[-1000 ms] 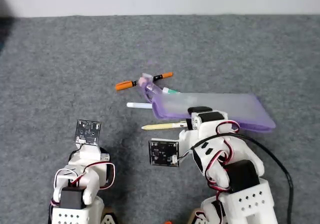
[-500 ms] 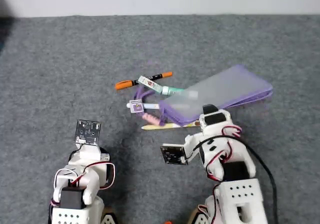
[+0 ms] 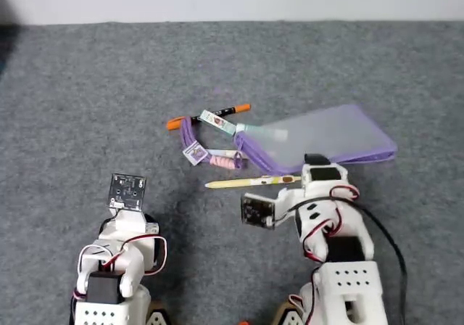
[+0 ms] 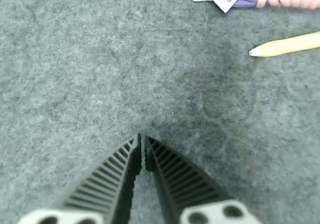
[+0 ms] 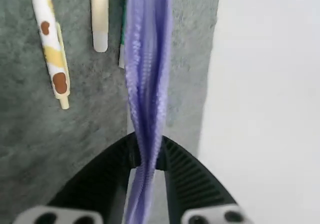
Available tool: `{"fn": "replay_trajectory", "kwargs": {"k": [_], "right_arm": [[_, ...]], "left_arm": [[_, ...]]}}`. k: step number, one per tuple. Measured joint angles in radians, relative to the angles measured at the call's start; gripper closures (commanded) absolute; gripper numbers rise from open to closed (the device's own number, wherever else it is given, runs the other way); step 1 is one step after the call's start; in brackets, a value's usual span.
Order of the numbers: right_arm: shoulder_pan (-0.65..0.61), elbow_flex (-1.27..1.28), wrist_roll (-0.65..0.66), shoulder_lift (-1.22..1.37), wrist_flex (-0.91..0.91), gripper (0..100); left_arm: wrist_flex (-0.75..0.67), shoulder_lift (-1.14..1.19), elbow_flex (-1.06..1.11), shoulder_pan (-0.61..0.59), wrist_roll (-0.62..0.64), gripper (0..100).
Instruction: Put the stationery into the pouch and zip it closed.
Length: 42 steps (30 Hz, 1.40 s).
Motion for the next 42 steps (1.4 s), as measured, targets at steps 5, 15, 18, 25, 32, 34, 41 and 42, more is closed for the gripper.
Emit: {"fn": "replay_trajectory", "kwargs": {"k": [5, 15, 18, 25, 32, 34, 41, 42], "right_arm": [[0.012, -0.107, -0.034, 0.103, 0.064, 99.0], [0.129, -0.144, 0.086, 0.565, -0.376, 99.0], [0.166, -0.186, 0.092, 0.7, -0.477, 98.7], [0.253, -0.427, -0.063, 0.865, -0.35, 76.2], [0.285, -0.703, -0.267, 0.865, 0.083, 80.5], [0.285, -0.779, -0.348, 0.865, 0.218, 80.5], [0.167, -1.036, -0.766, 0.872, 0.675, 80.6], [0.14, -1.068, -0.836, 0.872, 0.718, 80.5]], "left_arm": [[0.0, 0.0, 0.0, 0.0, 0.0, 99], [0.0, 0.0, 0.0, 0.0, 0.0, 99], [0.0, 0.0, 0.0, 0.0, 0.0, 99], [0.0, 0.0, 0.0, 0.0, 0.0, 99], [0.0, 0.0, 0.0, 0.0, 0.0, 99], [0.0, 0.0, 0.0, 0.0, 0.0, 99], [0.0, 0.0, 0.0, 0.0, 0.0, 99], [0.0, 0.0, 0.0, 0.0, 0.0, 99]]}}
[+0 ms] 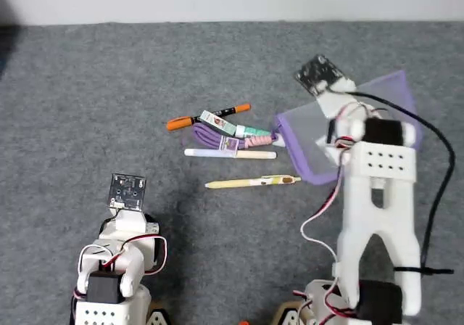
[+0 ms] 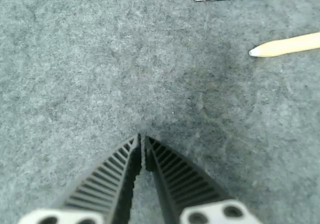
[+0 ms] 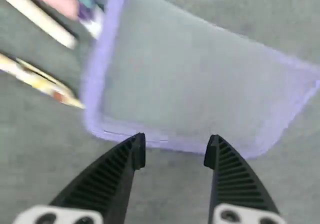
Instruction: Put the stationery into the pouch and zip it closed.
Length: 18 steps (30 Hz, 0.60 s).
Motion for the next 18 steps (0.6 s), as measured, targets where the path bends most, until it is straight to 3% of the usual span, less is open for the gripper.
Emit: {"fn": "replay_trajectory", "kwargs": {"k": [7, 18], "right_arm": [[-0.224, -0.106, -0.468, 0.008, 0.098, 80.5], [-0.362, -0.31, -0.921, 0.334, 0.055, 80.5]], "left_arm": [[0.0, 0.0, 0.0, 0.0, 0.0, 99], [0.0, 0.0, 0.0, 0.0, 0.0, 99]]}}
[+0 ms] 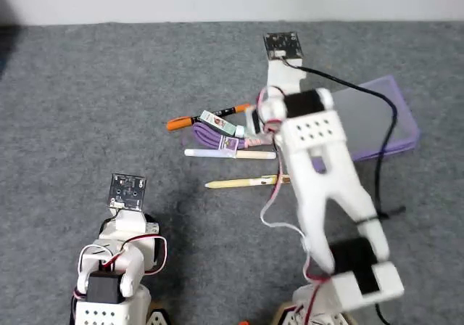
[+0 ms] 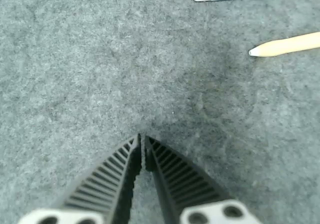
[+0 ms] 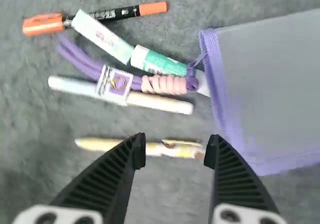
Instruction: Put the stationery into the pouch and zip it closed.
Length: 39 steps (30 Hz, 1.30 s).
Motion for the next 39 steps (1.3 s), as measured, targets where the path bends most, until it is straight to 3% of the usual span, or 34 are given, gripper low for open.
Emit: {"fn": "replay_trajectory", "kwargs": {"k": [7, 13, 23, 39], "right_arm": [[-0.029, -0.183, -0.321, 0.264, -0.006, 80.4], [-0.04, -0.319, -0.453, 0.416, -0.006, 80.4], [-0.041, -0.493, -0.511, 0.651, -0.006, 80.4], [-0.009, -0.509, -0.535, 0.72, 0.017, 80.8]], "left_arm": [[0.0, 0.0, 0.0, 0.0, 0.0, 99], [0.0, 0.0, 0.0, 0.0, 0.0, 99], [0.0, 0.0, 0.0, 0.0, 0.0, 99], [0.0, 0.0, 0.0, 0.0, 0.0, 99]]}}
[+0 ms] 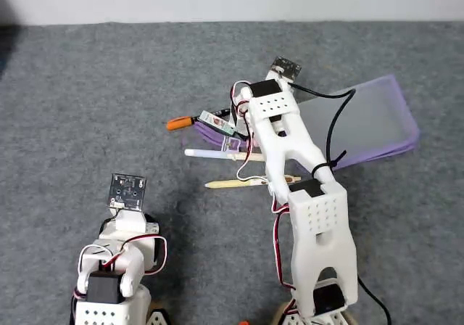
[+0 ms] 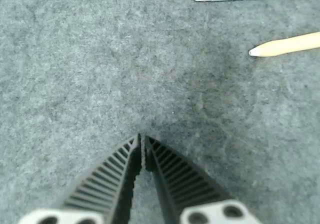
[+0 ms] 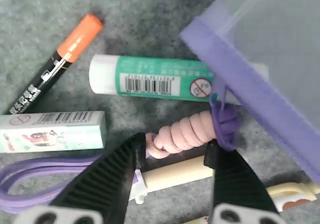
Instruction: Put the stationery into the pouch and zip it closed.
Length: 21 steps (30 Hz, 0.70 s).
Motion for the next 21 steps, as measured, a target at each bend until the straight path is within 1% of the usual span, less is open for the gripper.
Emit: {"fn": "replay_trajectory", "kwargs": {"k": [5, 7, 10, 12, 15, 21], "right_arm": [[0.0, 0.0, 0.0, 0.008, -0.014, 82.3], [0.0, 0.0, 0.0, 0.012, -0.014, 88.0], [0.011, 0.0, 0.0, 0.012, -0.008, 99.7], [0.021, 0.0, 0.0, 0.012, -0.002, 97.2], [0.037, 0.0, 0.0, 0.012, 0.031, 99.3], [0.049, -0.063, 0.006, -0.017, 0.178, 99.1]], "left_arm": [[0.0, 0.0, 0.0, 0.0, 0.0, 99], [0.0, 0.0, 0.0, 0.0, 0.0, 99], [0.0, 0.0, 0.0, 0.0, 0.0, 99], [0.0, 0.0, 0.0, 0.0, 0.0, 99], [0.0, 0.0, 0.0, 0.0, 0.0, 99], [0.0, 0.0, 0.0, 0.0, 0.0, 99]]}}
